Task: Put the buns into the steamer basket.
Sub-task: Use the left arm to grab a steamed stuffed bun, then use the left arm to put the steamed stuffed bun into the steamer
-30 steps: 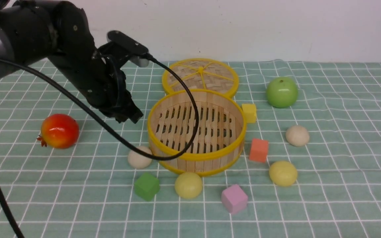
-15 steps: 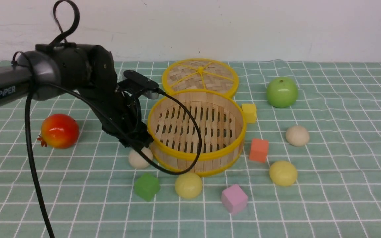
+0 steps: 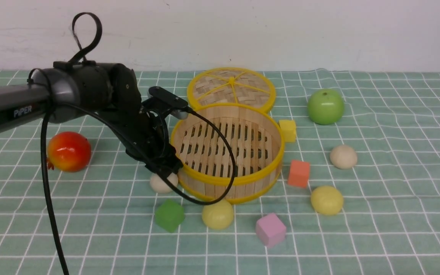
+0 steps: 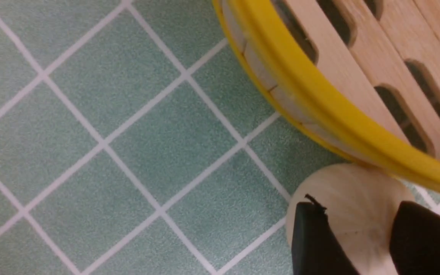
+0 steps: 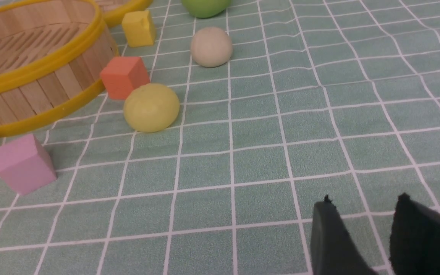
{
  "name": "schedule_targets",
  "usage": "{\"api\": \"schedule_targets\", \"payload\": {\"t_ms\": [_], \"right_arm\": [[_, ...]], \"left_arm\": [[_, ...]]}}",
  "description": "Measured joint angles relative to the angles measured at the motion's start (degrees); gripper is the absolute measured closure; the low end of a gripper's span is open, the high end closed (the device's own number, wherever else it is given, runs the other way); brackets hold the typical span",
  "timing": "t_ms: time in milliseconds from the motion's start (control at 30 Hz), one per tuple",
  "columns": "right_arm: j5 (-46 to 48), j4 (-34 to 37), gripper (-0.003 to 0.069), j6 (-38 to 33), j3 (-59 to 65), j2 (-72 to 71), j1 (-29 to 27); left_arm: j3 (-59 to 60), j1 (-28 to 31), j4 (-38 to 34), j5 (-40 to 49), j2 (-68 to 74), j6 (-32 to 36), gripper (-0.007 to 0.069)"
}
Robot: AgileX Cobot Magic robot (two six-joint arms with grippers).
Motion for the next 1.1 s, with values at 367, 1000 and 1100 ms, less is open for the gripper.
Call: {"api": "schedule_targets", "payload": {"t_ms": [367,1000,1100], "right_arm": [[0.00,-0.05,0.0419,0.00,0.00,0.00,0.00],[0.00,-0.05,0.0419,0.00,0.00,0.00,0.00],[0.00,-0.05,0.0419,0.00,0.00,0.00,0.00]], "left_arm": [[-0.07,0.00,-0.17,0.75,1.36,0.00,0.0475],[-5.34,-3.81,-0.12,8.17,-9.48,-5.60,0.0634],[-7.73,-5.43,-0.81,6.09,-7.85,-6.01,0.0634]]}}
